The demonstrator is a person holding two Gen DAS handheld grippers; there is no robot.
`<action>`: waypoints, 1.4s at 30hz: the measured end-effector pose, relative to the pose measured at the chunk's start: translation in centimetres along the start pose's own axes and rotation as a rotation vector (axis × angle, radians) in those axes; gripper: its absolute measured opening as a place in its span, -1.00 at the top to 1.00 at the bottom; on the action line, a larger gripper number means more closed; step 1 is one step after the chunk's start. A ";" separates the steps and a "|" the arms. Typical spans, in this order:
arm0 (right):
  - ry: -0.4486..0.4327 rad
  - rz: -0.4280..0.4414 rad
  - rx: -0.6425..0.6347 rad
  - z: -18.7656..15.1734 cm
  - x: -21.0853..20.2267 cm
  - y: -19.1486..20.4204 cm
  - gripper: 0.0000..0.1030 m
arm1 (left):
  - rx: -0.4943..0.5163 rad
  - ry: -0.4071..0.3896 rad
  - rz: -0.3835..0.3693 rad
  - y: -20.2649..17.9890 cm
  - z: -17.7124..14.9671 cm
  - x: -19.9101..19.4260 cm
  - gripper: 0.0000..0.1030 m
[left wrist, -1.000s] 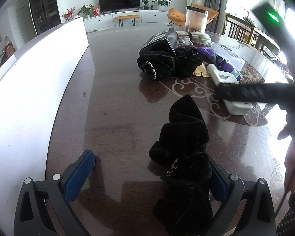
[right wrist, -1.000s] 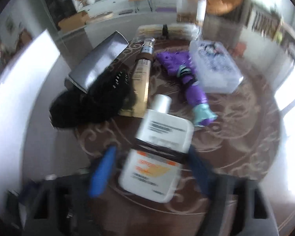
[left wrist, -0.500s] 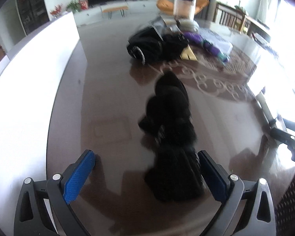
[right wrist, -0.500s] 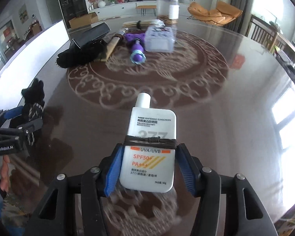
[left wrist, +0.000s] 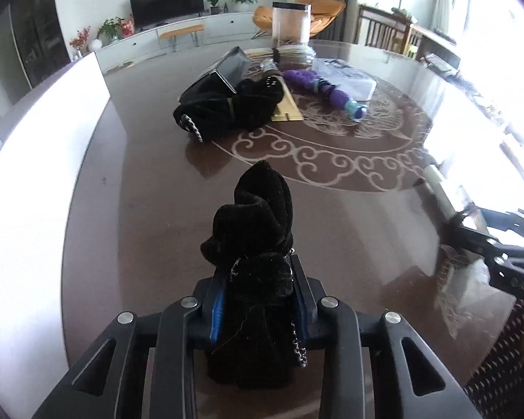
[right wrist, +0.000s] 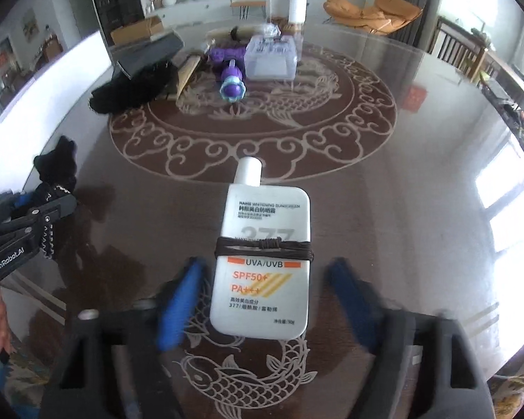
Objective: Organize objects
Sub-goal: 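Carry the bag and bottle over the cardboard box and open both grippers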
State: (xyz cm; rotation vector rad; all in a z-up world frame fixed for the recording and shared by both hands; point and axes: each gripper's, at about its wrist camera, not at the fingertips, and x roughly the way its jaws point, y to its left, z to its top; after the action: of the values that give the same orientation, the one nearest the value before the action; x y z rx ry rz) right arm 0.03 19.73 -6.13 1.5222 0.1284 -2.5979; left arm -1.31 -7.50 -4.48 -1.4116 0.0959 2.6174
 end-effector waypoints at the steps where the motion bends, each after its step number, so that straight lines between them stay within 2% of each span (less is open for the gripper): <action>1: 0.006 0.004 0.000 0.0 -0.2 -0.1 -0.04 | -0.017 -0.001 -0.030 0.3 -0.6 -0.5 0.40; 3: 0.015 0.025 0.020 -0.1 -0.5 -0.4 -0.04 | -0.051 -0.007 -0.079 0.9 -1.5 -1.5 0.40; 5: 0.023 0.102 0.081 -0.5 -1.2 -1.1 -0.04 | -0.096 -0.030 -0.148 1.7 -2.5 -3.2 0.40; 8: 0.017 0.259 0.188 -1.2 -2.5 -1.6 -0.04 | -0.128 -0.072 -0.180 2.8 -3.0 -5.9 0.40; 13: -0.019 0.405 0.206 0.2 -5.2 1.1 -0.04 | -0.212 -0.185 -0.214 6.7 -2.1 -11.8 0.40; 15: -0.038 0.442 0.174 1.5 -6.3 3.2 -0.04 | -0.238 -0.232 -0.189 8.8 -1.8 -13.9 0.40; 19: -0.087 0.541 0.051 4.7 -9.1 10.1 -0.04 | -0.326 -0.301 -0.063 14.9 -2.1 -17.9 0.40; 22: -0.125 0.636 -0.059 7.0 -11.5 16.5 -0.04 | -0.387 -0.305 0.036 19.3 -2.8 -19.1 0.40; 25: -0.158 0.706 -0.161 9.1 -13.5 22.5 -0.04 | -0.429 -0.270 0.131 23.0 -3.3 -18.6 0.40; 28: -0.193 0.726 -0.255 10.9 -14.2 27.9 -0.04 | -0.468 -0.200 0.202 25.8 -3.6 -16.7 0.36; 30: -0.184 0.748 -0.291 11.7 -13.7 30.5 -0.07 | -0.498 -0.131 0.241 27.3 -4.0 -15.3 0.08; 31: -0.162 0.756 -0.315 12.2 -12.8 32.3 -0.15 | -0.521 -0.097 0.261 28.1 -4.0 -14.4 -0.29; 32: -0.140 0.745 -0.326 12.4 -12.2 33.4 -0.22 | -0.536 -0.085 0.275 28.3 -4.1 -14.0 -0.45; 33: -0.121 0.729 -0.329 12.5 -11.5 34.3 -0.33 | -0.548 -0.087 0.282 28.6 -4.3 -14.0 -0.45; 36: -0.099 0.707 -0.313 12.6 -9.9 34.8 -0.34 | -0.564 -0.108 0.274 28.3 -5.0 -13.8 -0.46; 38: -0.121 0.716 -0.288 12.1 -9.8 33.1 -0.47 | -0.562 -0.117 0.271 27.7 -4.9 -13.6 -0.48; 39: -0.134 0.702 -0.279 11.9 -9.7 32.1 -0.59 | -0.558 -0.118 0.266 27.4 -4.7 -13.4 -0.48; 42: -0.173 0.623 -0.246 11.1 -8.7 28.0 -0.65 | -0.527 -0.126 0.225 24.9 -4.0 -13.0 -0.48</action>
State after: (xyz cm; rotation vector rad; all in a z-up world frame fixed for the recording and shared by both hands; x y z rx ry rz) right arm -1.02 -8.92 6.61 1.0348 -0.0394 -2.1060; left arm 4.63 -34.00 3.55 -1.4373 -0.5169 3.0591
